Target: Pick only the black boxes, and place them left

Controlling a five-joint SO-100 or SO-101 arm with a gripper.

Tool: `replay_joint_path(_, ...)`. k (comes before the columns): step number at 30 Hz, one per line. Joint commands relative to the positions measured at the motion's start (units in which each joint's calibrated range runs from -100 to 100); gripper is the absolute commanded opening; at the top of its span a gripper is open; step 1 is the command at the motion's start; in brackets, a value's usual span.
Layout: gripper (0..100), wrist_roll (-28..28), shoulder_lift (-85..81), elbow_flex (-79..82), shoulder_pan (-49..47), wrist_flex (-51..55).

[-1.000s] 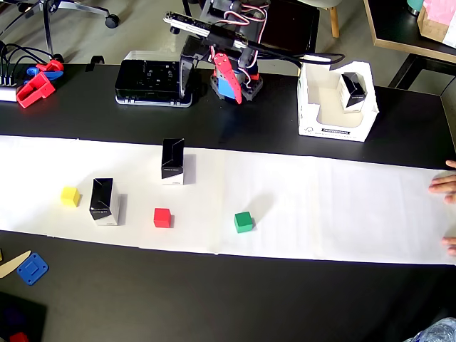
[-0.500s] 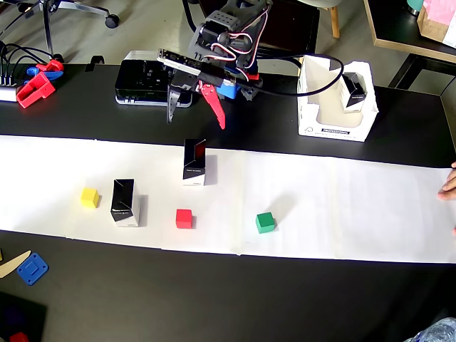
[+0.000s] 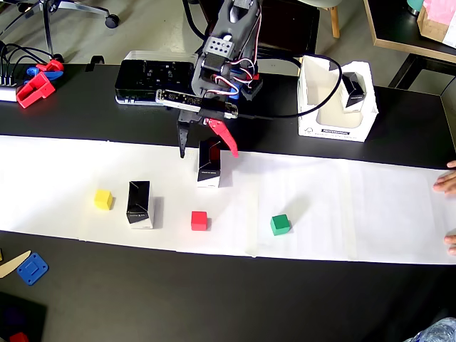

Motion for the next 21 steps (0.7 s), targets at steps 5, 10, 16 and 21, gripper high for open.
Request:
replay_joint_path(5,8,-0.82,9.12,1.06,-2.98,-8.28)
replay_joint_path(10,8,-7.82,0.58,1.94,-11.64,-2.87)
replay_joint_path(16,8,-13.39,-15.06,-10.91,-23.08,28.29)
replay_joint_path(21,8,-22.66,-16.25,-32.01,-37.72,50.55)
